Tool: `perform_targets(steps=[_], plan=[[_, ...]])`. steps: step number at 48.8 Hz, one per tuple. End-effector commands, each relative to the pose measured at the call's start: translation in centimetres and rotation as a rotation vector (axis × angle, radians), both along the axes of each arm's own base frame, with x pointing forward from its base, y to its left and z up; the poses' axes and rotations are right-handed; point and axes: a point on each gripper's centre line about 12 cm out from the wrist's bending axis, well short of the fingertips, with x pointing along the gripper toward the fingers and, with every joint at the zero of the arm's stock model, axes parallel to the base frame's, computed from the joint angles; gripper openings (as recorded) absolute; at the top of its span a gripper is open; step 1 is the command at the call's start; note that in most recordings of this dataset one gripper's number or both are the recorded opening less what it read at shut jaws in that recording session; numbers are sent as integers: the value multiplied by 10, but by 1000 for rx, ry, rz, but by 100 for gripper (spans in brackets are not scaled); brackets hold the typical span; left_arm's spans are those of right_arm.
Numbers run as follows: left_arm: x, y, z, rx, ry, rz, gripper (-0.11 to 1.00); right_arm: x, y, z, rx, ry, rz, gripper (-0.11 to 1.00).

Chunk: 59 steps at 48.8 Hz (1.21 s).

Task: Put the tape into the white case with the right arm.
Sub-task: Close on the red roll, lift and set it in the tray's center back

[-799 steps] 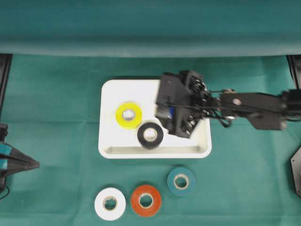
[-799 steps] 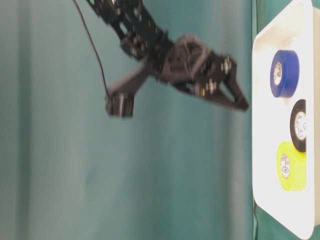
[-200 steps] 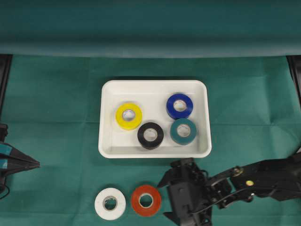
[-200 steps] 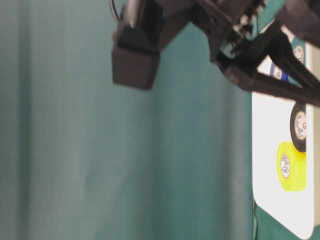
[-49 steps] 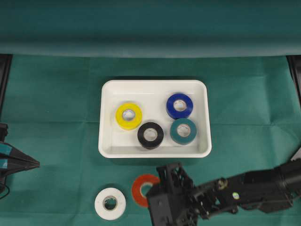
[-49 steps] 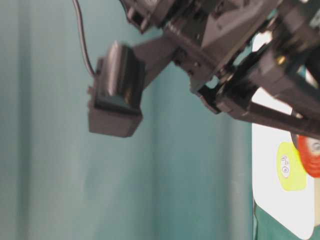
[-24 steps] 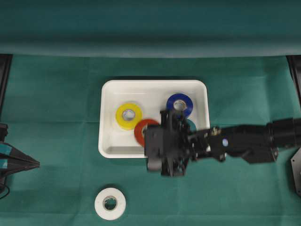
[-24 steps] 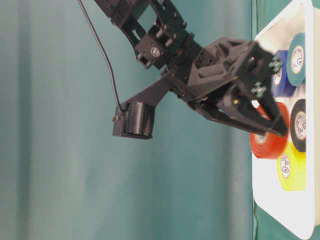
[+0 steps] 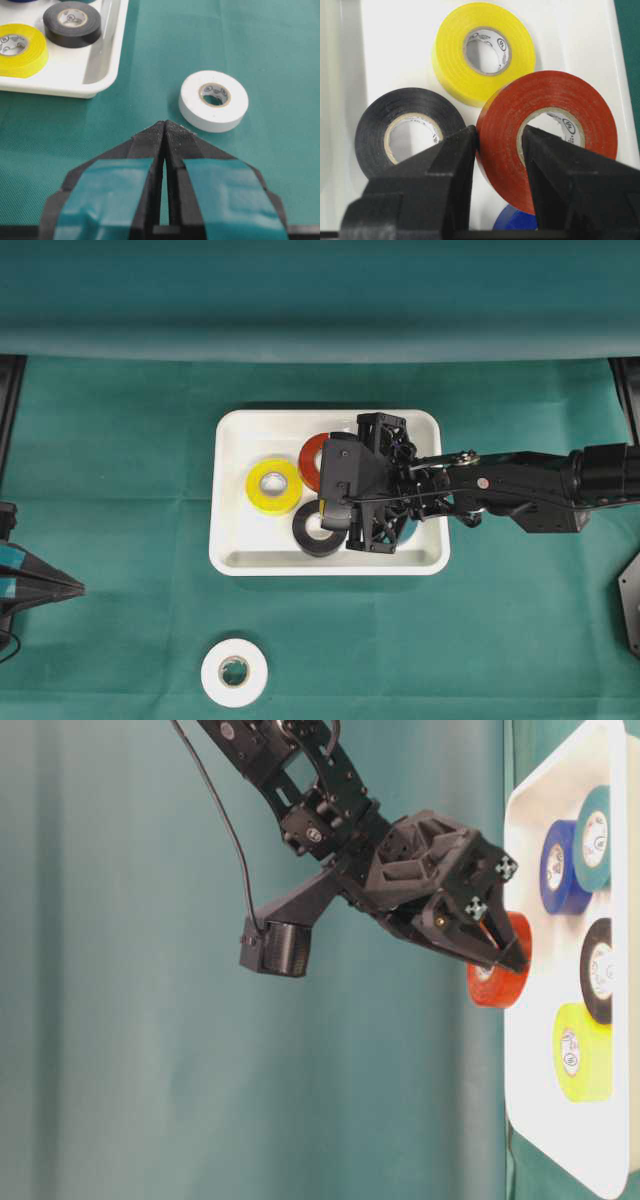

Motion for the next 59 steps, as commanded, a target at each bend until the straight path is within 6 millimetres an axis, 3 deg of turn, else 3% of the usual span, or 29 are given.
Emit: perform_targets(steps=[1,24,29,37,42,49,59], plan=[[2,0,6,-1,-14,2,0,2,-1,17,-15,-46,7,1],[2,0,5,-1,-12,2,0,4,-6,15,-15,-47,5,4],[2,0,5,-1,-14,2,0,3,-6,13,-13,-44,3,24],[2,0,5,-1,-12,2,0,2,-5,12,-10,-39,0,72],[2,0,5,-1,-14,2,0,1,-5,11,-10,-35,-1,66],[2,0,5,-1,-11,2,0,-3,-5,8,-8,-21,-4,66],[2,0,5,-1,-12,2,0,-28,-2,9,-17,23,-31,66]])
